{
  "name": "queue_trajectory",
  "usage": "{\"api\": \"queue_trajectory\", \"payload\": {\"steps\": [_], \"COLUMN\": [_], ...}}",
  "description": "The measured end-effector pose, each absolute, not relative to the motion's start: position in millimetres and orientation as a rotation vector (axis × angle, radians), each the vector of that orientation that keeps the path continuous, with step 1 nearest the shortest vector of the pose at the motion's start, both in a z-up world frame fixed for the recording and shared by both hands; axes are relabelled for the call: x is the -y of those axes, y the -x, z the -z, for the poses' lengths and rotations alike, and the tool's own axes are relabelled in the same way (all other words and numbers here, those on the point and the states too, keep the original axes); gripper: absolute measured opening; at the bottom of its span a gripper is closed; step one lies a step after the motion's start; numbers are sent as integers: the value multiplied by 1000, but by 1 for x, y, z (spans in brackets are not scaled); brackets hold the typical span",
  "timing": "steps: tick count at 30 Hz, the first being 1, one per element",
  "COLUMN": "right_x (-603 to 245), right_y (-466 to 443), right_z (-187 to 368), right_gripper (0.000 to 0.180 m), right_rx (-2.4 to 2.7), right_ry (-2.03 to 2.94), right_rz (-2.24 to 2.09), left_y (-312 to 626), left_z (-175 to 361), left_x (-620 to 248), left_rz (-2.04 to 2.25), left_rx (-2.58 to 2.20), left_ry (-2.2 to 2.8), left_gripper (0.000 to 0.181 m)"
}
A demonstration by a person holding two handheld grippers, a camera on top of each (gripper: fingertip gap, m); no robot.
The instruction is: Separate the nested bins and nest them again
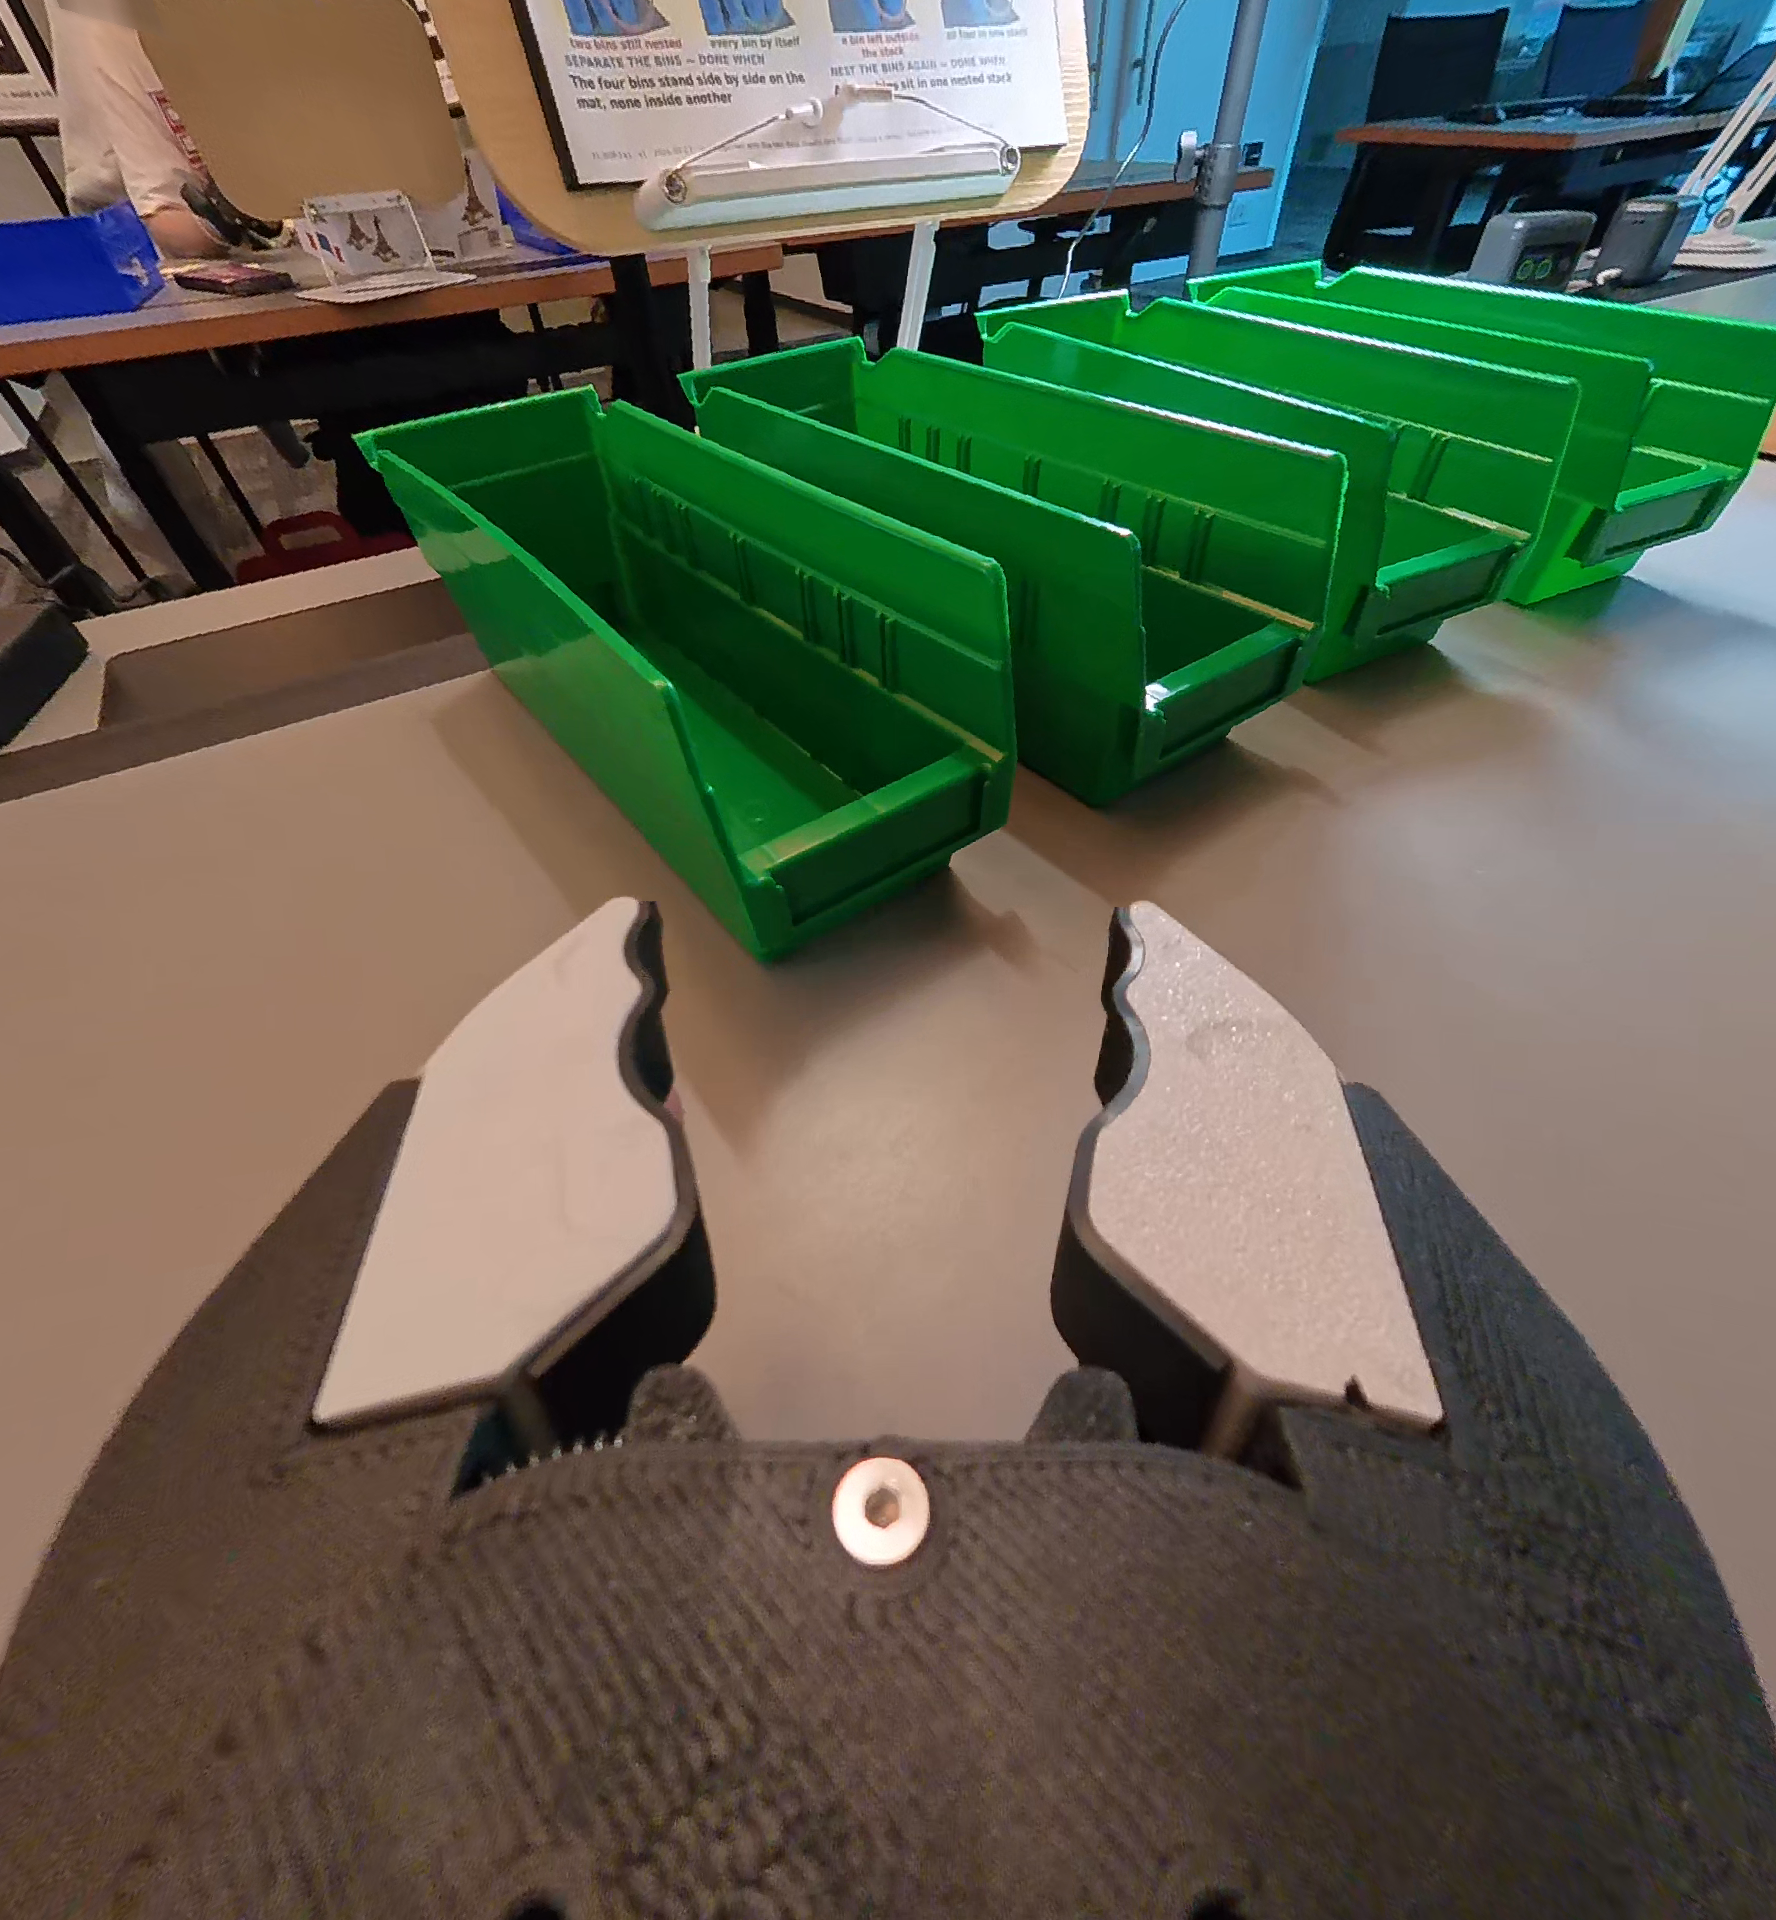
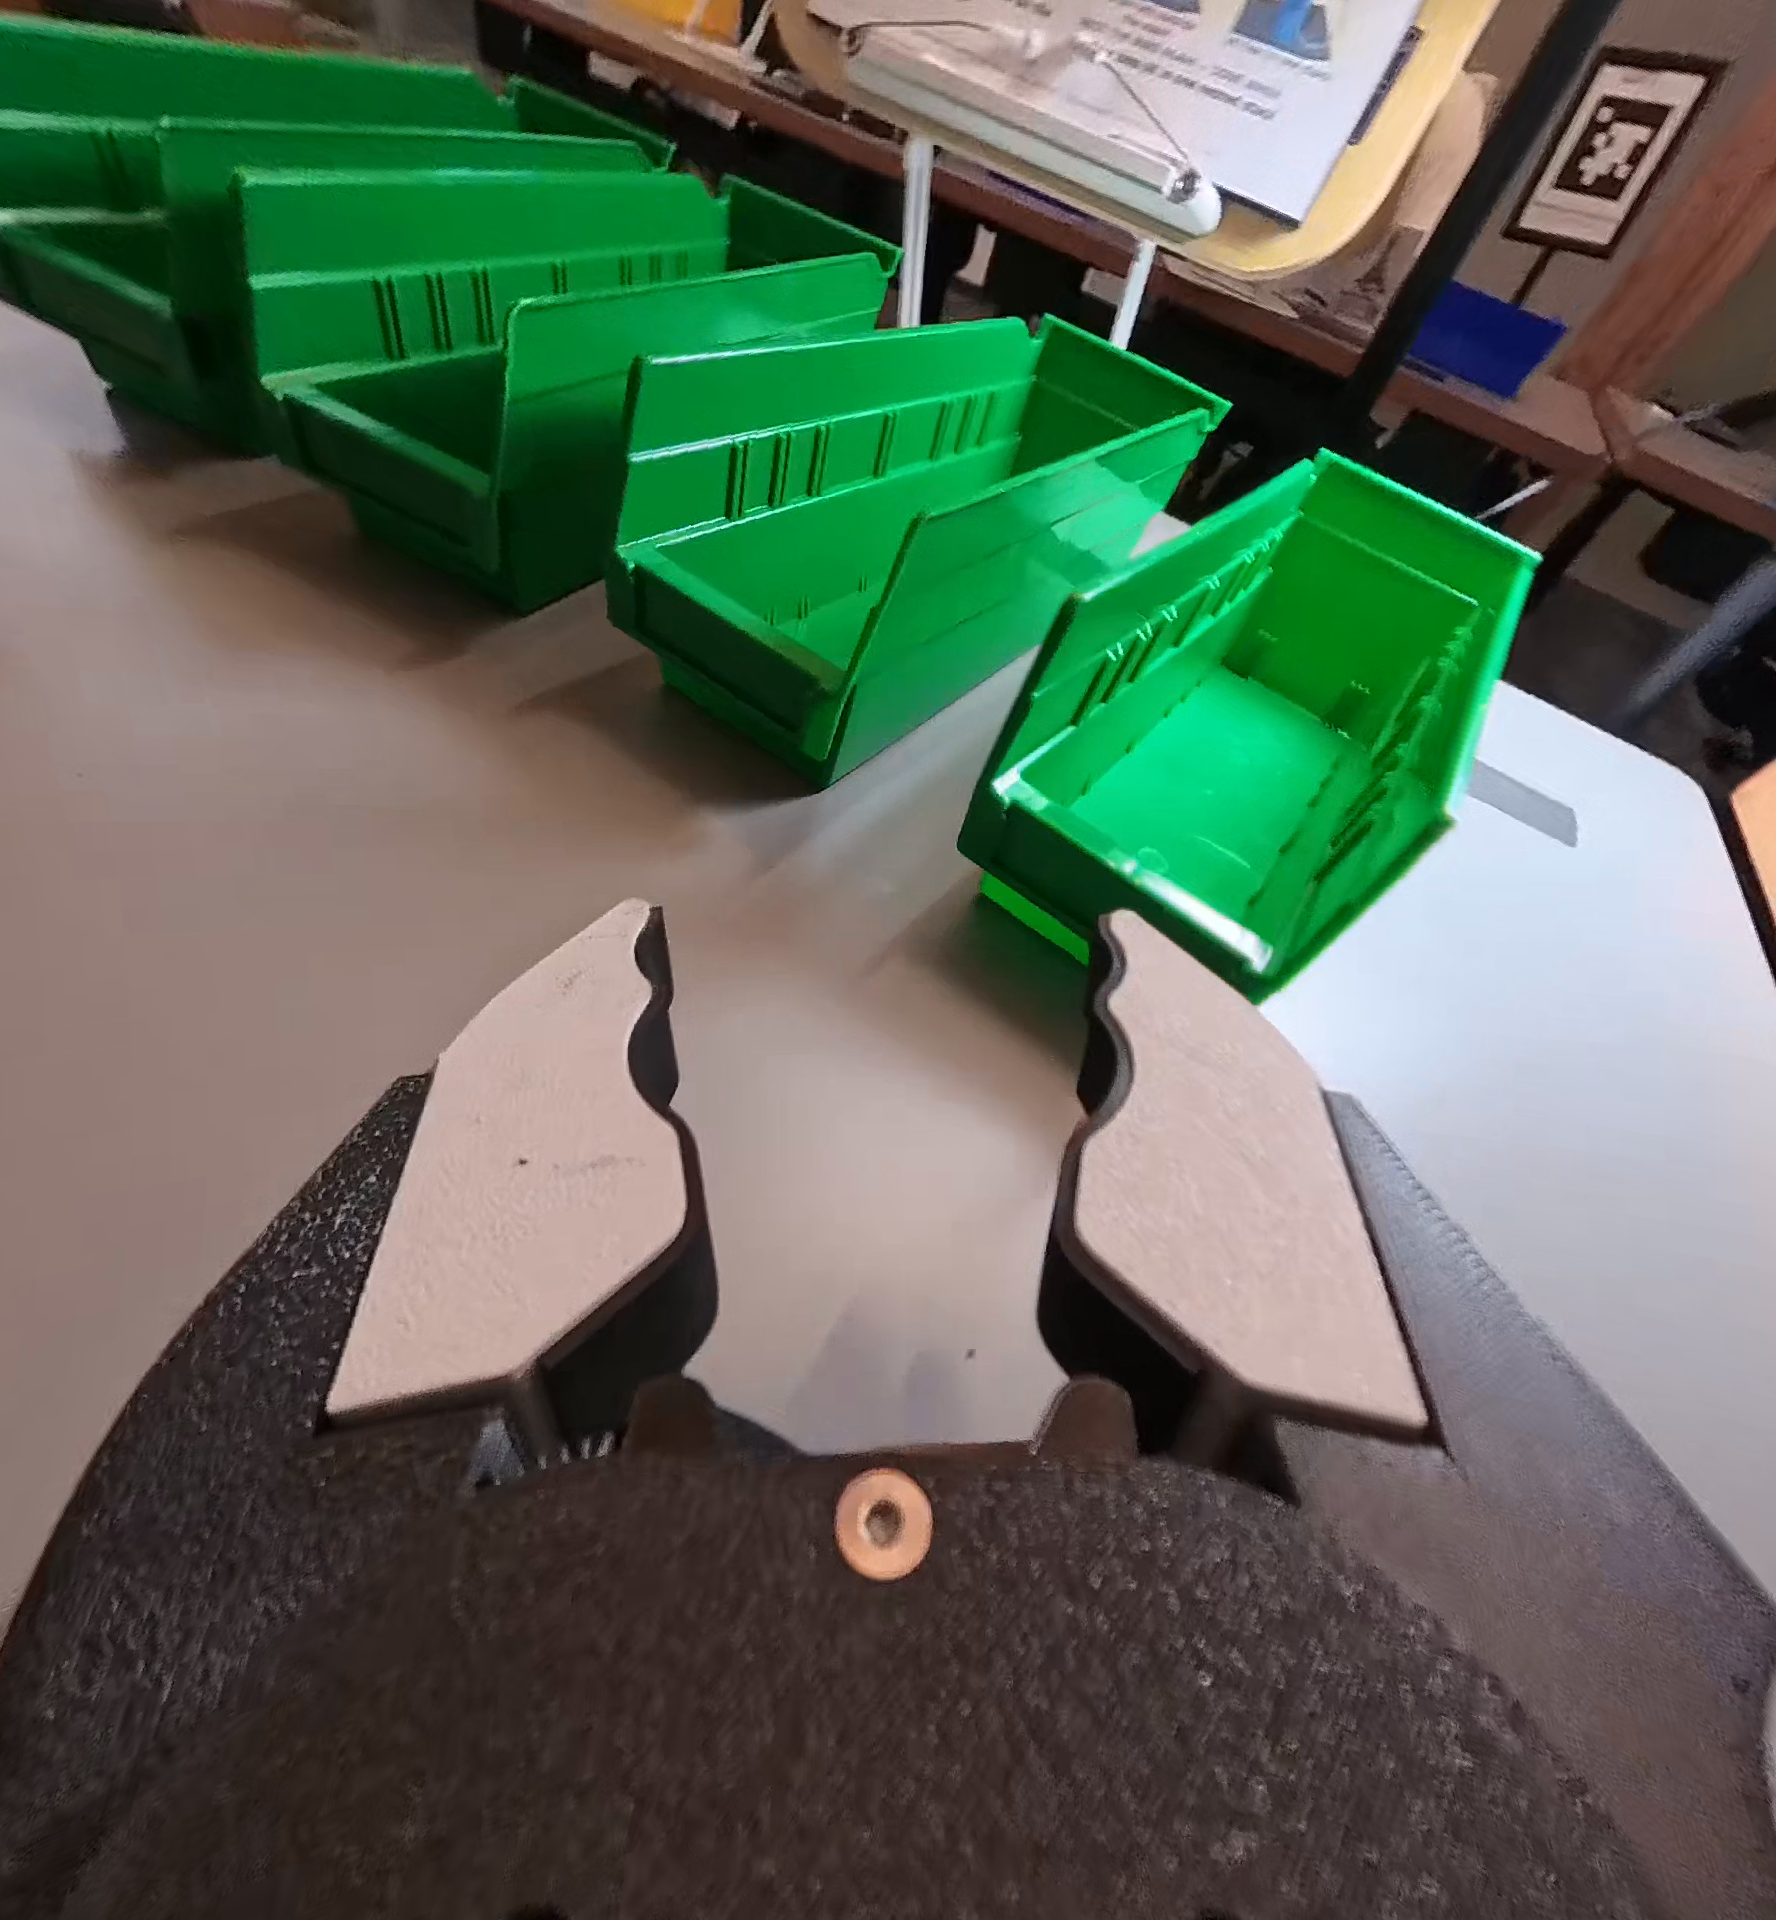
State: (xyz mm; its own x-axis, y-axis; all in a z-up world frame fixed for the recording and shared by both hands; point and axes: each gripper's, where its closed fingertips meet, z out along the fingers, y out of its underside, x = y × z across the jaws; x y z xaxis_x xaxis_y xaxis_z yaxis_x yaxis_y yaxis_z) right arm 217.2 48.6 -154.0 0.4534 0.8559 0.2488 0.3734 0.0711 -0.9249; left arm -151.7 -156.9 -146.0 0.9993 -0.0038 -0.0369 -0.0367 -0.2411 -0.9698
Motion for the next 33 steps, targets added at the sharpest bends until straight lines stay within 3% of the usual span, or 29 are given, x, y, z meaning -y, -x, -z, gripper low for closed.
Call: {"api": "queue_trajectory", "payload": {"steps": [10,17,22,26,33], "right_x": [-125,-151,-167,-164,-135], "right_y": [-191,-193,-197,-193,-179], "right_z": [181,216,226,217,138], "right_gripper": [68,67,29,27,27], "right_rx": [1758,2112,2145,2126,2022], "right_ry": [1355,1362,1393,1325,1233], "right_rz": [157,342,368,386,367], "left_y": [150,150,150,150,149], "left_z": [150,151,150,150,150], "left_x": [155,154,155,154,154], "left_rz": [-29,-17,-10,-8,-11], "left_rx": [-36,-37,-34,-34,-39], "left_ry": [1835,1840,1834,1836,1836], "left_gripper": [77,75,75,74,74]}}
